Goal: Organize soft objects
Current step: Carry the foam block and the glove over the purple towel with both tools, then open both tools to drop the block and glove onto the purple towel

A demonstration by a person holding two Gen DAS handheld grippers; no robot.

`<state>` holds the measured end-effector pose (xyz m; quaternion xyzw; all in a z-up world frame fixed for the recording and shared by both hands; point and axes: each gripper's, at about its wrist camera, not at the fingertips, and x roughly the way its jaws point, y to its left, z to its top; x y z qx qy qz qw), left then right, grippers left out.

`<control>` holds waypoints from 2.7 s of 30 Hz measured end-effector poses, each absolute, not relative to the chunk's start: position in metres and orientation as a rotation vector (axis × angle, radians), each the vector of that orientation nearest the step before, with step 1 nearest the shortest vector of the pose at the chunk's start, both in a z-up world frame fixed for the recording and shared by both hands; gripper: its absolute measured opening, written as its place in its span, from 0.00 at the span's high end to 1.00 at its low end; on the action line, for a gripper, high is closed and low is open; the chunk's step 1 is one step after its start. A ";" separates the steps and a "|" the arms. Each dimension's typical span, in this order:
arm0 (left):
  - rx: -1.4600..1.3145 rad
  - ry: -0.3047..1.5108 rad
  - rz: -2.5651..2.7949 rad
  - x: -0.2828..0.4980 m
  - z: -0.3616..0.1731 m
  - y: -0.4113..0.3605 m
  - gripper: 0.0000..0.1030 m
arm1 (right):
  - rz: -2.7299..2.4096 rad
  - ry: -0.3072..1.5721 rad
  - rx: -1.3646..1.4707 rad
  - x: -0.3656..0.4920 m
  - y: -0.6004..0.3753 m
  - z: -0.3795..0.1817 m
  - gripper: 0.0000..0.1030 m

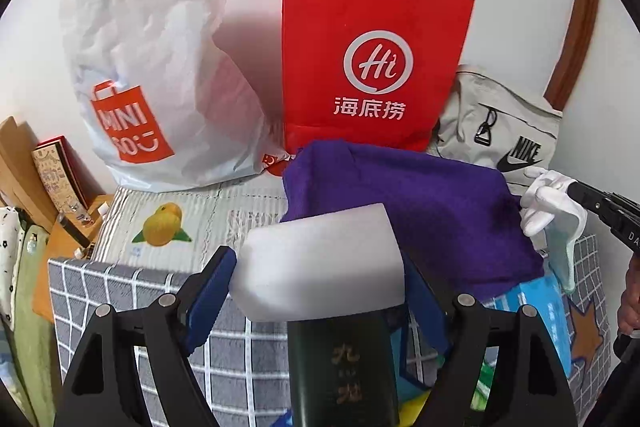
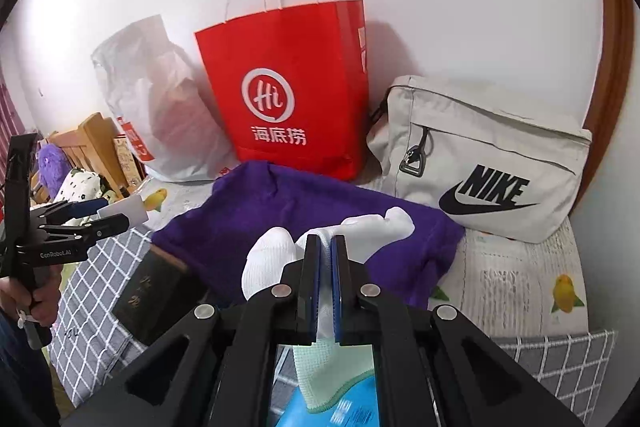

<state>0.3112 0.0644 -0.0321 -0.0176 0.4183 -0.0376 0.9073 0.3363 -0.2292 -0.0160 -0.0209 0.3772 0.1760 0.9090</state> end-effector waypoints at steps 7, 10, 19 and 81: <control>-0.027 0.895 -0.079 0.352 -0.047 0.058 0.21 | 0.353 0.820 -0.044 0.379 -0.230 -0.039 0.95; -0.030 0.905 -0.078 0.365 -0.053 0.057 0.21 | 0.348 0.835 -0.046 0.394 -0.232 -0.048 0.95; -0.027 0.951 -0.088 0.405 -0.073 0.045 0.21 | 0.342 0.908 -0.048 0.422 -0.237 -0.082 0.95; 0.004 1.096 -0.102 0.447 -0.082 0.003 0.11 | 0.367 0.859 -0.087 0.390 -0.236 -0.054 0.53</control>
